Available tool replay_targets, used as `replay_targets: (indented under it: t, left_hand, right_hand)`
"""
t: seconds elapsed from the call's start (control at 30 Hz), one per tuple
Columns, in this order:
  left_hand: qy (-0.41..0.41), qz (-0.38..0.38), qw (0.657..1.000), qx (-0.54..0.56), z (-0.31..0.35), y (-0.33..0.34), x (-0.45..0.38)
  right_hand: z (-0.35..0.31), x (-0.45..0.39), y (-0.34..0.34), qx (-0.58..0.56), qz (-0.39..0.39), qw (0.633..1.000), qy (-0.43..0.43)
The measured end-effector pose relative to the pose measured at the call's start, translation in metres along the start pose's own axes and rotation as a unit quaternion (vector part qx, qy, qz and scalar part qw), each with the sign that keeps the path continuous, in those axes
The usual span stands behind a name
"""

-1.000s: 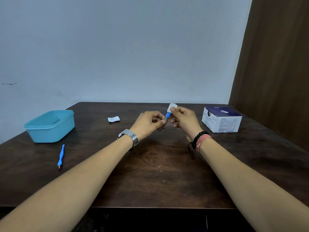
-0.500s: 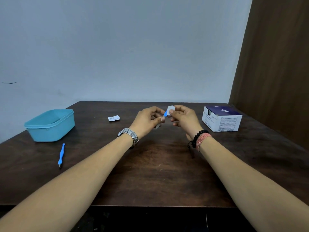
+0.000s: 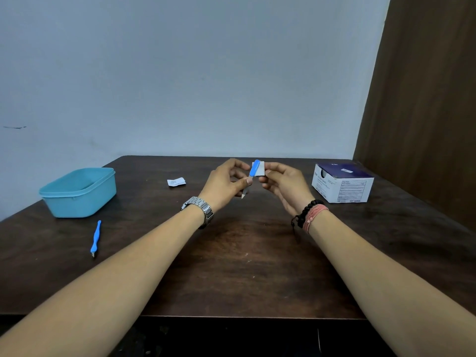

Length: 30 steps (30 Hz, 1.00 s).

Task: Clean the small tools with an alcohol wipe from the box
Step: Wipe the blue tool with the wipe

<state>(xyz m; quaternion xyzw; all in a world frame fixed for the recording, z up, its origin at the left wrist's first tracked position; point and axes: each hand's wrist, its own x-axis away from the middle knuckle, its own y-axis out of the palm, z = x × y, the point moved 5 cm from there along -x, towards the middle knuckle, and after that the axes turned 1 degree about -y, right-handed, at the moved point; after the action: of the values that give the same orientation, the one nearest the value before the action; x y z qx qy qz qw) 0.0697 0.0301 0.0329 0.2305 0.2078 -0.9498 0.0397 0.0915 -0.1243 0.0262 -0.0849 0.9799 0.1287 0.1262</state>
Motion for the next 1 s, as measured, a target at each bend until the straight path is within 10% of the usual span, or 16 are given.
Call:
replay_targets:
  t: [1.0]
  left_hand:
    - [0.044, -0.023, 0.997, -0.054, 0.011, 0.002, 0.005]
  right_hand:
    - [0.004, 0.001, 0.002, 0.087, -0.018, 0.996, 0.001]
